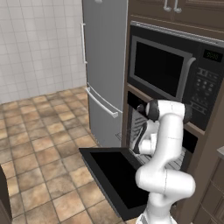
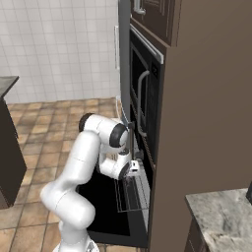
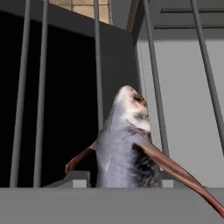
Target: Place the fish on the rack of the oven, and slide the rack back inside. Close the oven door.
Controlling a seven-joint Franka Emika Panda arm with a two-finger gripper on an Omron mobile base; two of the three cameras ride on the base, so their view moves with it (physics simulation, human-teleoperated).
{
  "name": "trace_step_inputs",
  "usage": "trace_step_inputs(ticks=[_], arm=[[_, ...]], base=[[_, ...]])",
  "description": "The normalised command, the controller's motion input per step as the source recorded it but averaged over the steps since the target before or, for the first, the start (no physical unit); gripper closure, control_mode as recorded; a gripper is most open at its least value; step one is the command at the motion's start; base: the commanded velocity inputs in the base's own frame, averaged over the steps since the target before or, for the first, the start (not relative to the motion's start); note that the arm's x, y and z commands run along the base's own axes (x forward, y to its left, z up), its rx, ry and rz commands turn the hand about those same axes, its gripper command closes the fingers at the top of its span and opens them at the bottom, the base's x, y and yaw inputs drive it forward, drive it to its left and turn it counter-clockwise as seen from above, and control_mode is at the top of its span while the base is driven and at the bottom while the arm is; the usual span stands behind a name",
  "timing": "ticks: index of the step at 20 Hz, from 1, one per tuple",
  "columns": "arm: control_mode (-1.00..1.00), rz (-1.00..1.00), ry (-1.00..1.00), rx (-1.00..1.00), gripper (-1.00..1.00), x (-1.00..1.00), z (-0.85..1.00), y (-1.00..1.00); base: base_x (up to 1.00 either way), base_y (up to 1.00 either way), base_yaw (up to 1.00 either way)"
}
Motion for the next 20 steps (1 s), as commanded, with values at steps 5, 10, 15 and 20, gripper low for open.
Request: trace_step_inputs(ticks=[5,10,15,20], arm=[[-1.00,-0.05,0.07,-0.09,-1.00,0.00,0.07,0.64],[-1.00,-0.03,0.04,-0.03,-1.00,0.00,0.45,0.21],[-1.00,-0.01,0.00,-0.04,-1.00,0.00,0.38,0.04],[-1.00,0.00,0.00,-0.04,-1.00,-0.01,0.31,0.07]], base=[[0.00,0.00,0.00],[0.00,0.00,0.00],[0.00,0.00,0.00],[0.00,0.00,0.00]])
